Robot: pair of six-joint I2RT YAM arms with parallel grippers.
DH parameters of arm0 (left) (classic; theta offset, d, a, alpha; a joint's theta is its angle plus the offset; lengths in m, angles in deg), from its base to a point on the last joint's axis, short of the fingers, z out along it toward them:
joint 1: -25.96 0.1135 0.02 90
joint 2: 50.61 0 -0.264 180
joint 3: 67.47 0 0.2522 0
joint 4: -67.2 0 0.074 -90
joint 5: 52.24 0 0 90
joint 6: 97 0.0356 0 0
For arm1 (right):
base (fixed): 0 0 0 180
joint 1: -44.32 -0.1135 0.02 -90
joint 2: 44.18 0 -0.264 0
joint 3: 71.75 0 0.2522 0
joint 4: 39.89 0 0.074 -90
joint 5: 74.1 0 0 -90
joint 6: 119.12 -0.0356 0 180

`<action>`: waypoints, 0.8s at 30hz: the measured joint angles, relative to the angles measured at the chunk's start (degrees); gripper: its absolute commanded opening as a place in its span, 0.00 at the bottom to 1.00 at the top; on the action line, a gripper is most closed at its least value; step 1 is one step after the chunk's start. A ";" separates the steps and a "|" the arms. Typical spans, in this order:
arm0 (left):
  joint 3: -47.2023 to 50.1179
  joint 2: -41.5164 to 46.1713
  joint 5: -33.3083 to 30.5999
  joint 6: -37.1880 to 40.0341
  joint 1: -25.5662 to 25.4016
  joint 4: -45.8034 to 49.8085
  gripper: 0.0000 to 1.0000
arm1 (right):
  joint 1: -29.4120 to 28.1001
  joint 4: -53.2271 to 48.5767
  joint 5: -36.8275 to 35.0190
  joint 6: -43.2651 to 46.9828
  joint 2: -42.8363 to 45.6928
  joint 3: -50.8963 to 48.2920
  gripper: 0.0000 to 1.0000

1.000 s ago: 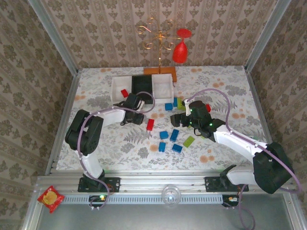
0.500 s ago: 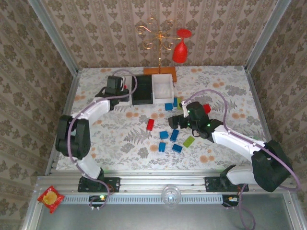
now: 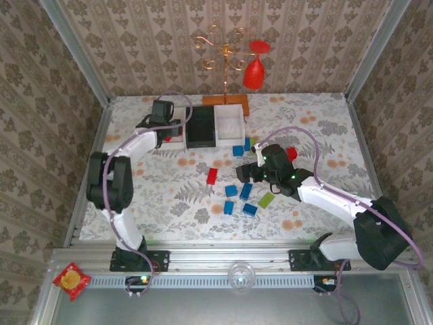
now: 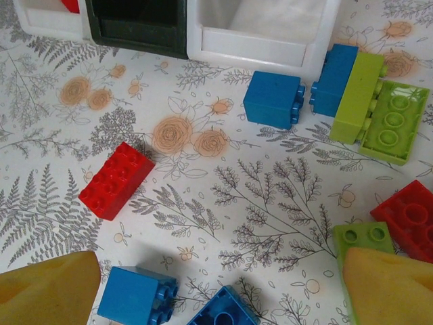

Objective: Sort the legos into containers by color
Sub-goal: Place the lego in the container, then pick up the lego from the center of the table.

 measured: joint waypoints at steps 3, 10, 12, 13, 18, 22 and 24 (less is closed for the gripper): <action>7.28 9.22 2.14 -1.57 -3.28 -2.78 0.72 | -0.44 -0.11 -0.11 0.13 -0.92 0.07 0.94; 23.89 18.21 8.44 -7.61 -18.80 -9.01 0.77 | -0.24 -0.63 -3.10 0.57 1.40 -0.04 0.95; 26.21 17.18 8.98 -8.83 -21.79 -8.61 0.78 | -0.13 -0.22 -3.08 0.83 3.34 -0.42 0.95; 26.84 16.44 9.03 -9.46 -23.04 -8.17 0.79 | -0.09 0.33 -2.93 1.27 4.22 -0.74 0.95; 26.16 11.30 8.02 -10.69 -27.04 -6.34 0.78 | -0.09 1.31 -1.07 2.62 6.38 -1.81 0.95; 24.00 5.97 6.36 -10.62 -27.78 -5.31 0.72 | -0.09 1.60 -0.87 3.17 6.82 -2.40 0.95; 23.04 3.78 6.14 -10.58 -27.78 -4.92 0.68 | -0.09 1.73 -0.87 3.19 6.82 -2.45 0.95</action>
